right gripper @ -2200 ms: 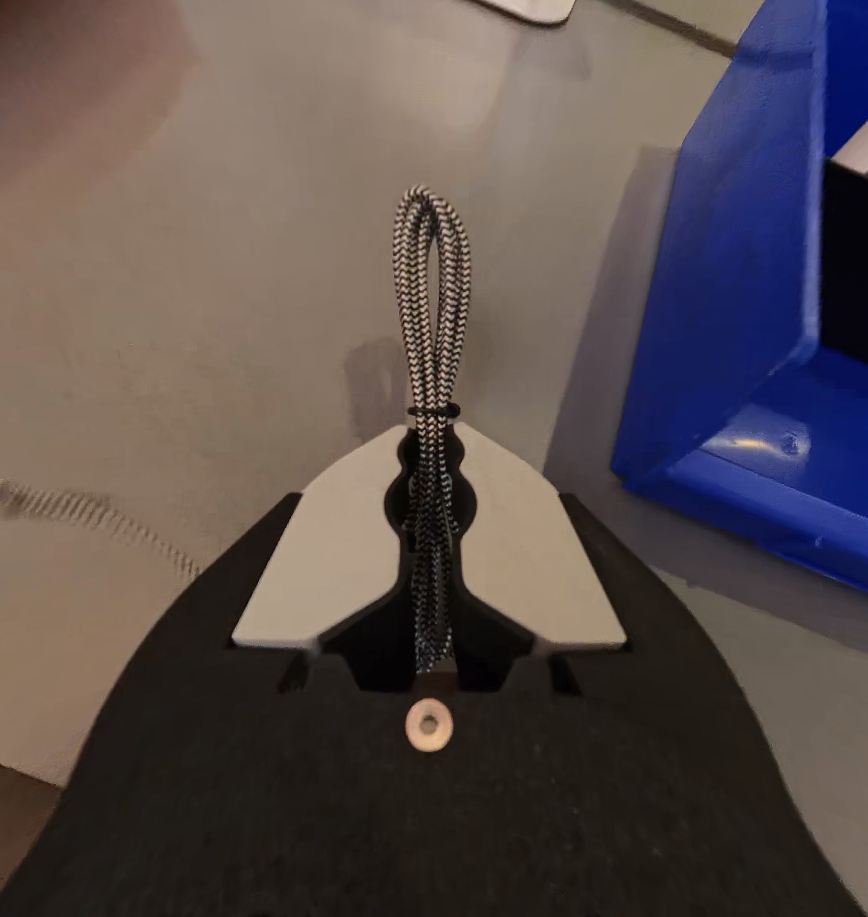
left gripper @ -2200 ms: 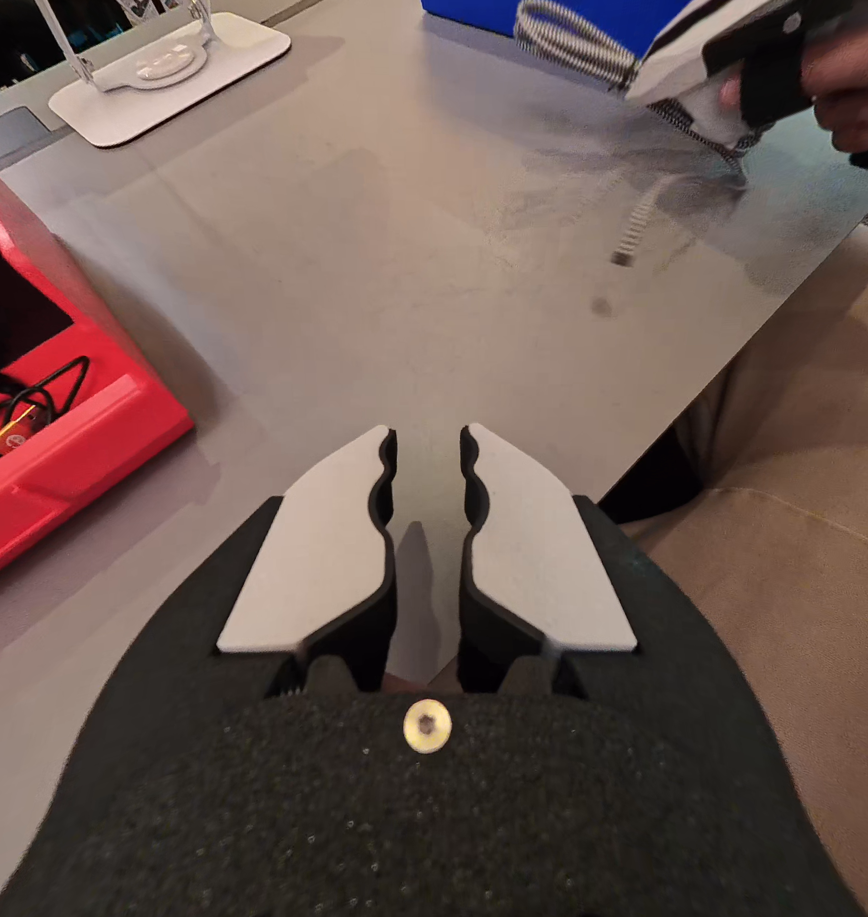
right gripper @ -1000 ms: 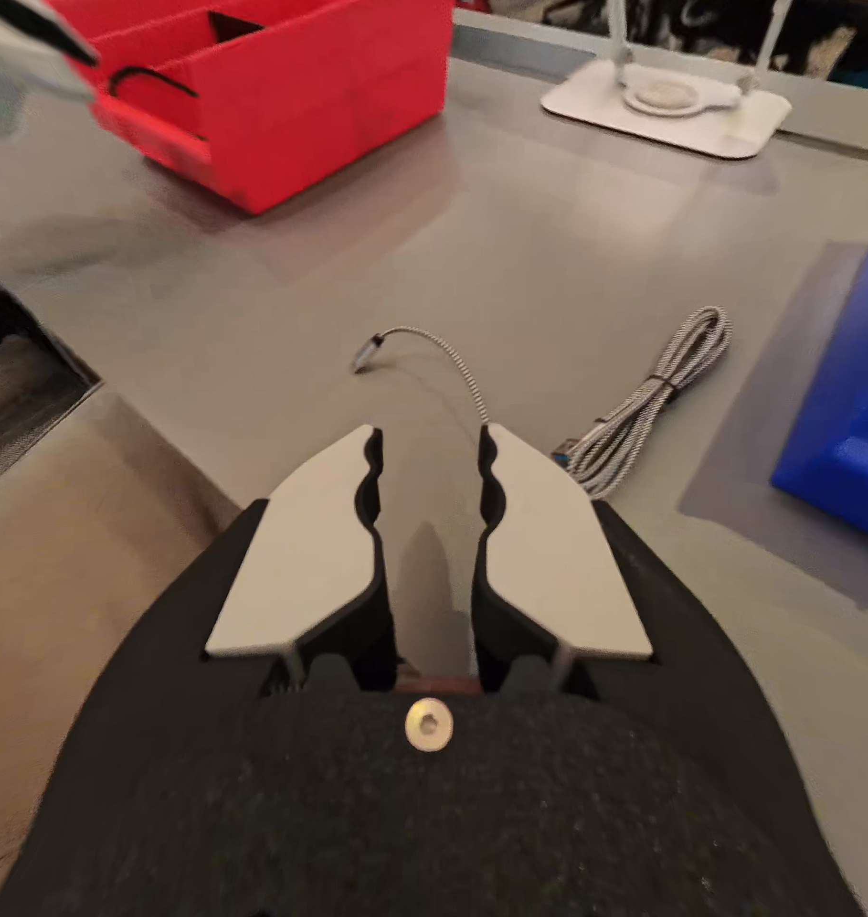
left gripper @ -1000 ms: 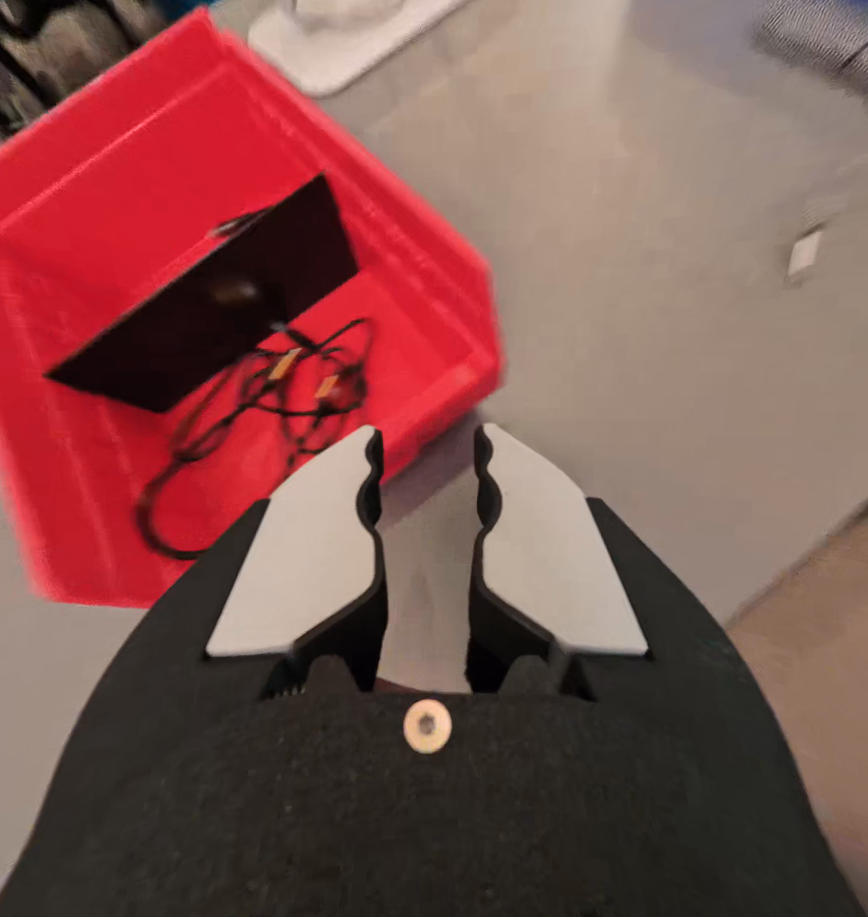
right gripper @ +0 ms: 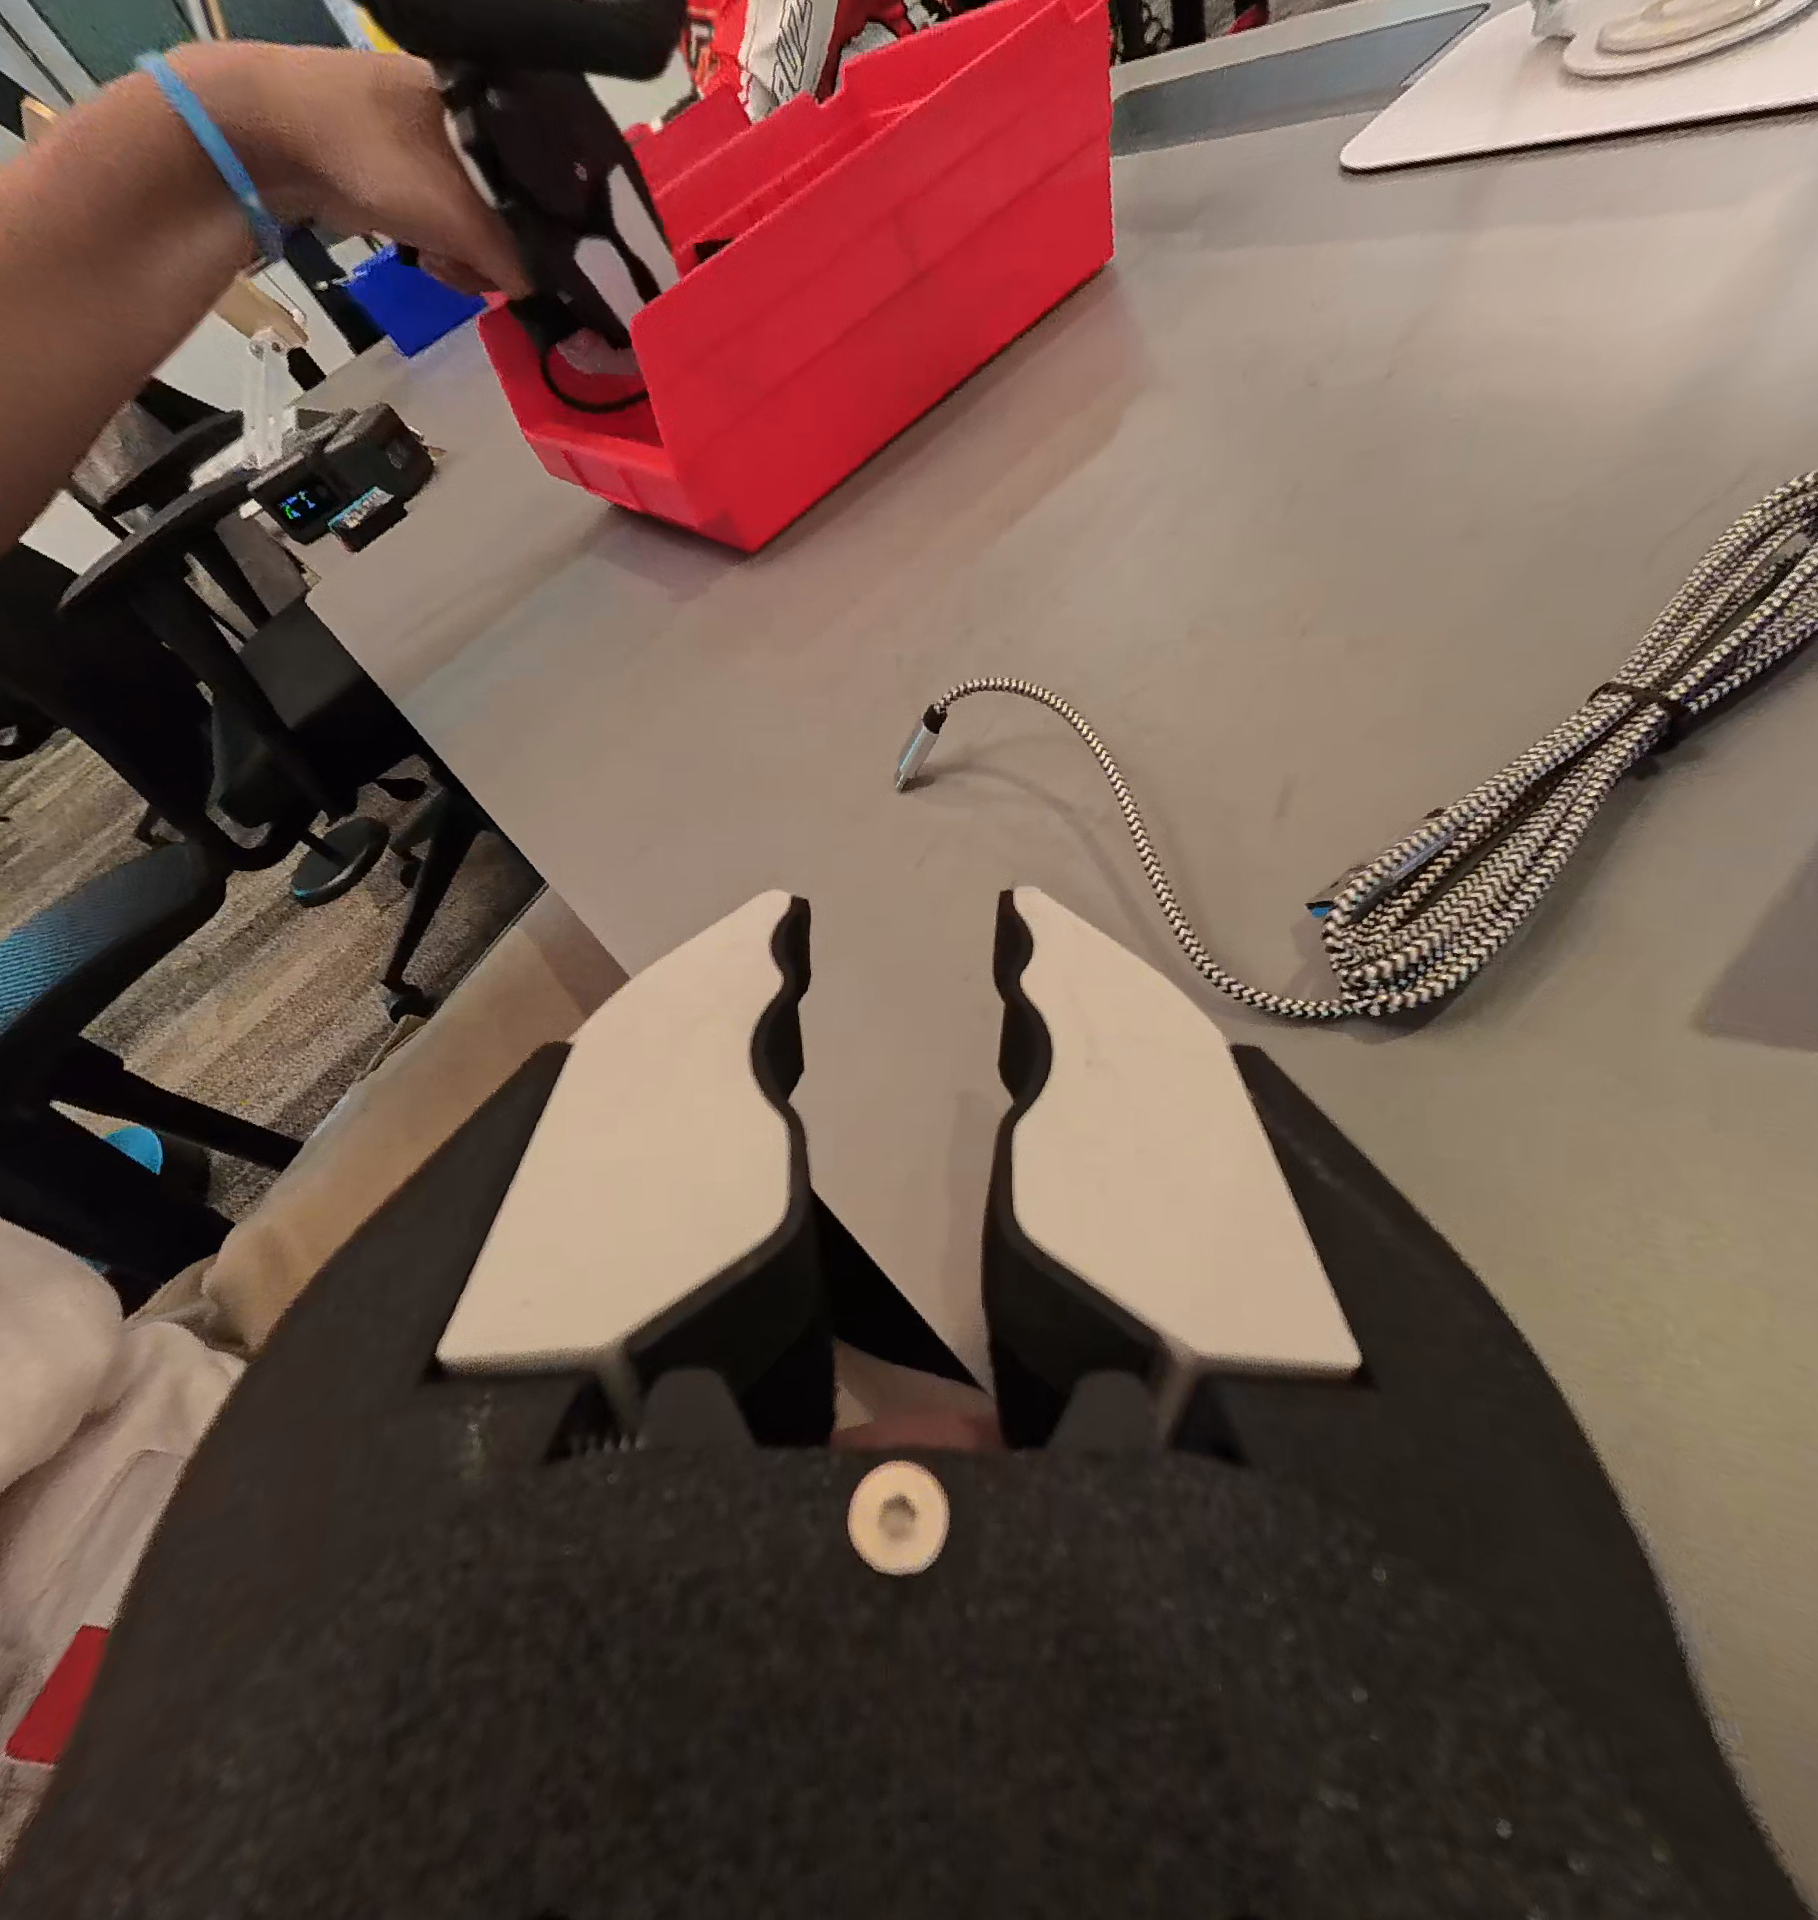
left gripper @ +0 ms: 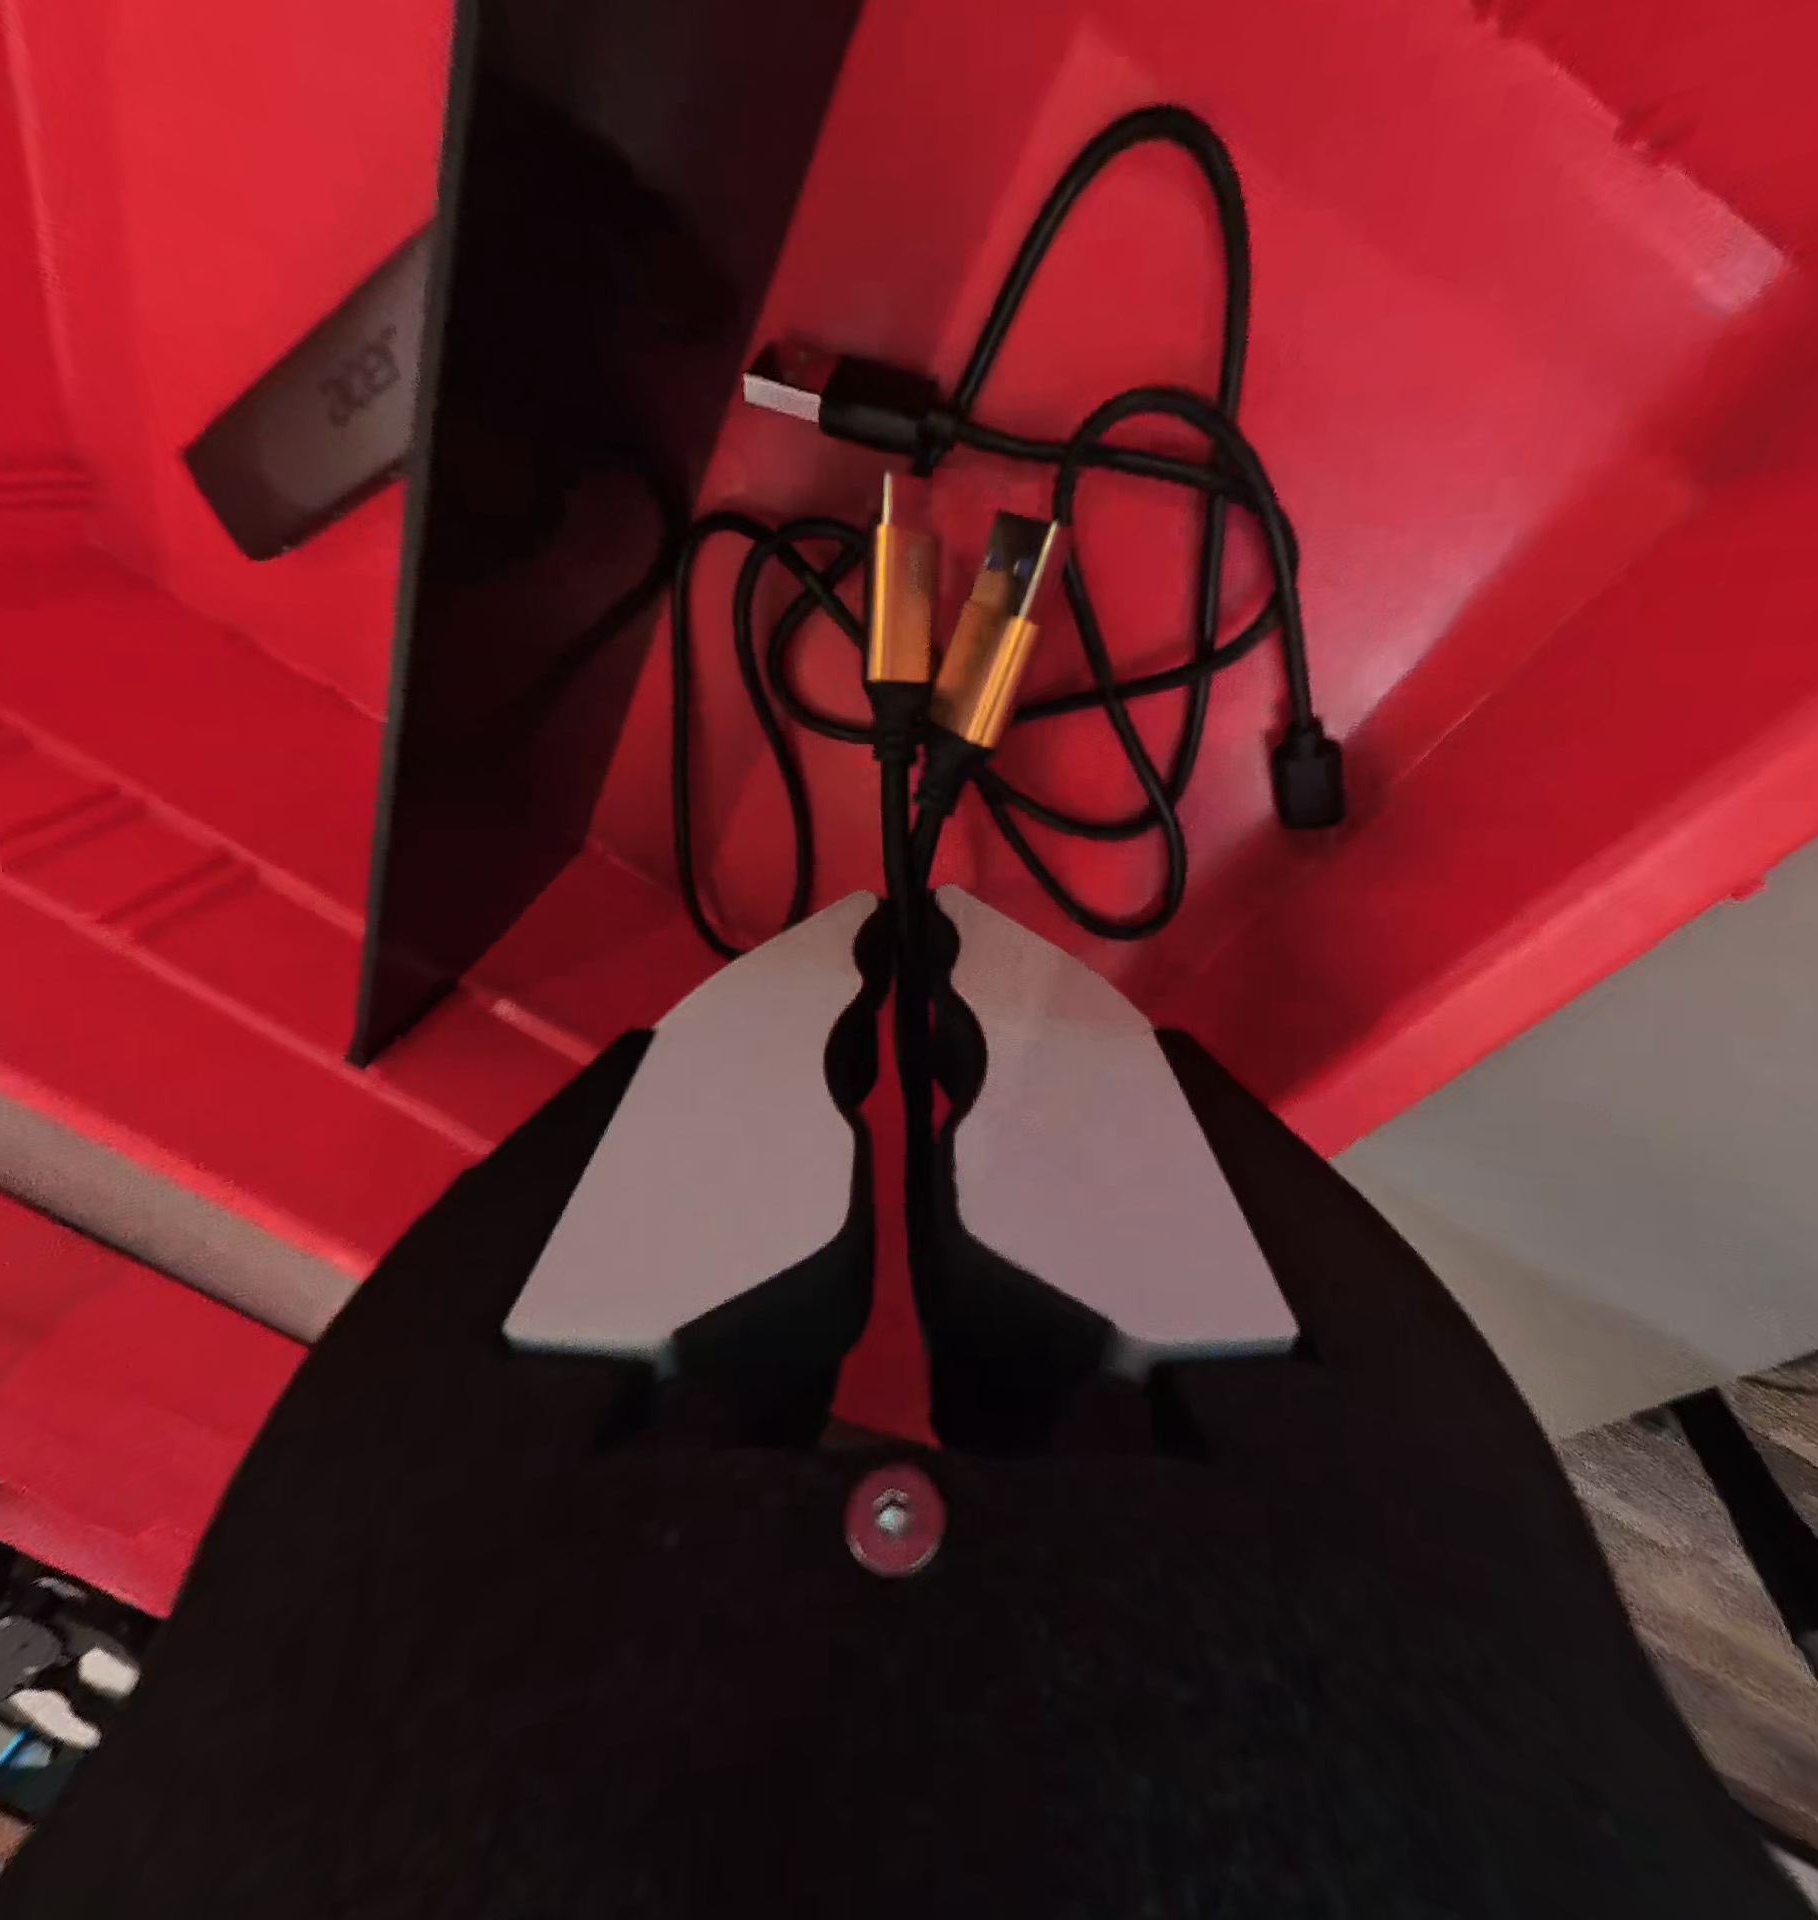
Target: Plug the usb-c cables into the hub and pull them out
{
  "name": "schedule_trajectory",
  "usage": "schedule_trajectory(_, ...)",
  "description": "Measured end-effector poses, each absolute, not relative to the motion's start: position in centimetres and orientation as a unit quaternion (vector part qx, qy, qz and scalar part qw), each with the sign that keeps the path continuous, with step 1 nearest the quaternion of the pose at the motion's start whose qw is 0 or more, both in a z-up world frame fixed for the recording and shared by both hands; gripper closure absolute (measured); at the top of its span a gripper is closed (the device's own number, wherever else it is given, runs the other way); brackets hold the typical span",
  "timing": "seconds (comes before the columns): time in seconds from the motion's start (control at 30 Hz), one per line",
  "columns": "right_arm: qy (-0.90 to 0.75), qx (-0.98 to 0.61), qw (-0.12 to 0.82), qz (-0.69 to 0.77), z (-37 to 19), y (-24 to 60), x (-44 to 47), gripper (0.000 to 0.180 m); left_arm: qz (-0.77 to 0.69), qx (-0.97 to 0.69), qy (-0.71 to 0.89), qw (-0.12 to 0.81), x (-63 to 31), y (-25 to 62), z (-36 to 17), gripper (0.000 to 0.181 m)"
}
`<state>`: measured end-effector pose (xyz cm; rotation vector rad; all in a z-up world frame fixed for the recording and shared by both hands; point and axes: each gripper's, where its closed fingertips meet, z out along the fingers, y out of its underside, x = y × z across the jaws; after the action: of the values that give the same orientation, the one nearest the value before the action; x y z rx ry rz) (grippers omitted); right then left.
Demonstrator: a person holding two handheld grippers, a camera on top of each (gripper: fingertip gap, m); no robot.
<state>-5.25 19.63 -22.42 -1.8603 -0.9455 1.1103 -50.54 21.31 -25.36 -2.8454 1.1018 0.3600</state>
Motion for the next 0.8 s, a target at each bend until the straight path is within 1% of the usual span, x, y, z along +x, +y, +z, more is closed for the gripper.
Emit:
schedule_trajectory(0.1, -0.361, -0.728, 0.384, 0.438, -22.1, 19.9, -5.0, 0.147, 0.161, -0.918, 0.351, 0.088, -50.9, 21.5, -22.2, 0.177)
schedule_trajectory(0.23, -0.357, -0.727, 0.398, 0.431, -21.8, 20.2, -4.6, 0.149, 0.178, -0.913, 0.274, 0.243, -49.3, 21.6, -15.3, 0.178)
schedule_trajectory(0.3, -0.356, -0.727, 0.401, 0.428, -21.8, 20.2, -4.6, 0.149, 0.115, -0.899, 0.25, 0.339, -45.1, 21.2, -12.5, 0.177)
schedule_trajectory(0.33, -0.357, -0.728, 0.403, 0.425, -21.8, 20.3, -4.6, 0.149, 0.054, -0.89, 0.24, 0.385, -41.8, 21.0, -11.7, 0.177)
schedule_trajectory(0.37, -0.357, -0.728, 0.405, 0.422, -21.8, 20.3, -4.6, 0.149, -0.014, -0.88, 0.238, 0.41, -38.1, 20.6, -11.4, 0.177)
schedule_trajectory(0.4, -0.359, -0.728, 0.408, 0.419, -21.8, 20.3, -4.5, 0.149, -0.067, -0.875, 0.245, 0.412, -34.5, 20.1, -12.1, 0.177)
schedule_trajectory(0.43, -0.36, -0.728, 0.409, 0.416, -21.8, 20.4, -4.5, 0.149, -0.089, -0.877, 0.261, 0.392, -31.4, 19.4, -13.6, 0.177)
schedule_trajectory(0.5, -0.361, -0.729, 0.411, 0.412, -21.9, 20.5, -4.5, 0.15, -0.085, -0.894, 0.292, 0.33, -26.6, 18.3, -18.0, 0.177)
schedule_trajectory(0.57, -0.362, -0.73, 0.412, 0.407, -21.9, 20.5, -4.4, 0.15, -0.091, -0.908, 0.291, 0.289, -23.0, 18.1, -21.7, 0.177)
schedule_trajectory(0.63, -0.363, -0.731, 0.416, 0.401, -22.0, 20.6, -4.3, 0.15, -0.118, -0.92, 0.271, 0.257, -20.7, 18.4, -24.4, 0.177)
schedule_trajectory(0.73, -0.365, -0.731, 0.418, 0.397, -22.0, 20.7, -4.2, 0.15, -0.162, -0.928, 0.24, 0.236, -18.6, 19.1, -26.5, 0.177)
schedule_trajectory(0.8, -0.367, -0.731, 0.417, 0.396, -22.1, 20.6, -4.2, 0.15, -0.154, -0.932, 0.231, 0.234, -18.5, 19.5, -27.5, 0.177)
